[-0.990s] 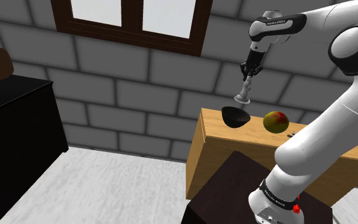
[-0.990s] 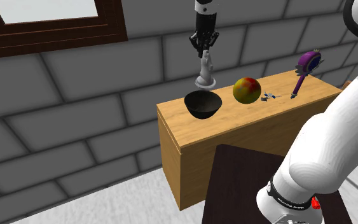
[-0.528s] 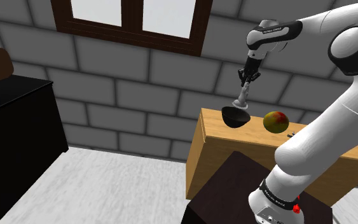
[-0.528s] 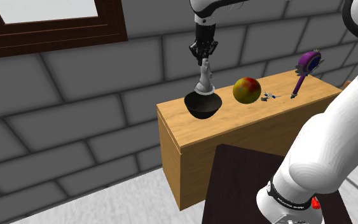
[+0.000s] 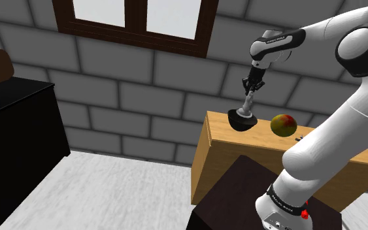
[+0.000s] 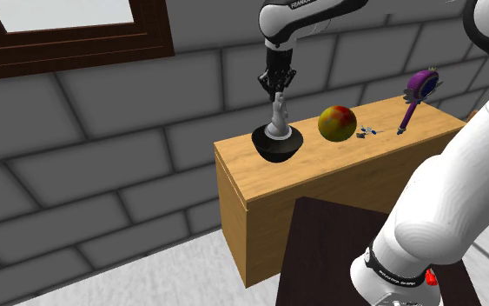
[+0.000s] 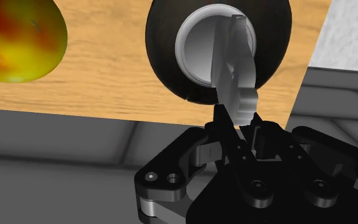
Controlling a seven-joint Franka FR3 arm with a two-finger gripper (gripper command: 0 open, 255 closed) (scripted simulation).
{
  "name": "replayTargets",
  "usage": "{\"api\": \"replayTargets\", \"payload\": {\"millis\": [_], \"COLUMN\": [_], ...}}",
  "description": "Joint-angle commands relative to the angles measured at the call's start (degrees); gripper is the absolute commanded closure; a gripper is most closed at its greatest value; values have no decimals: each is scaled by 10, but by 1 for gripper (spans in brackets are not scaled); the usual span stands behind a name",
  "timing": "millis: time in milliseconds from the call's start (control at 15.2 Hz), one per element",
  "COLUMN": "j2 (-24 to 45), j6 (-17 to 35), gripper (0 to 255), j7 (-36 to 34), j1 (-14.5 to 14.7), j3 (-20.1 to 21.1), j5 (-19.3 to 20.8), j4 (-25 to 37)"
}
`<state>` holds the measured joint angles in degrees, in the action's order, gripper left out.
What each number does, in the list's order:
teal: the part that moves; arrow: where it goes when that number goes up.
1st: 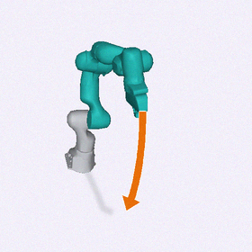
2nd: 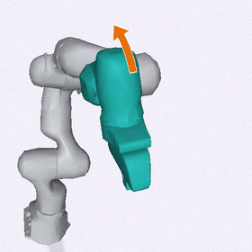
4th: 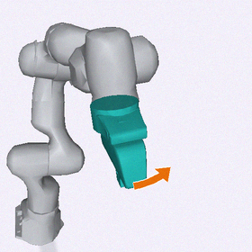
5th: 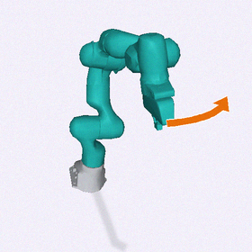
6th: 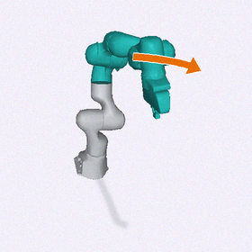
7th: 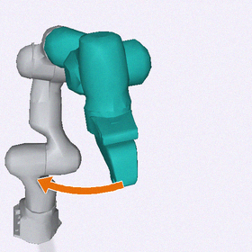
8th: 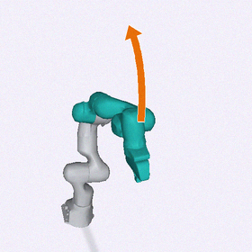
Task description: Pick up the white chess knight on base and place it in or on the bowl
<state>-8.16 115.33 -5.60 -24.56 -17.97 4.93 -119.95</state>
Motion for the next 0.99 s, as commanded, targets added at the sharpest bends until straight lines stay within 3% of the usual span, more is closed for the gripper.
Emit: {"api": "replayTargets", "payload": {"millis": [0,594,660,924], "j2": [6,9,9,9], "j6": [16,27,27,27], "gripper": [255,255,0,0], "j7": [1,1,1,1], "j1": [0,0,0,0], "j3": [-1,-2,-2,-2], "j5": [-1,-2,-2,-2], "j4": [-10,-18,-18,-18]}}
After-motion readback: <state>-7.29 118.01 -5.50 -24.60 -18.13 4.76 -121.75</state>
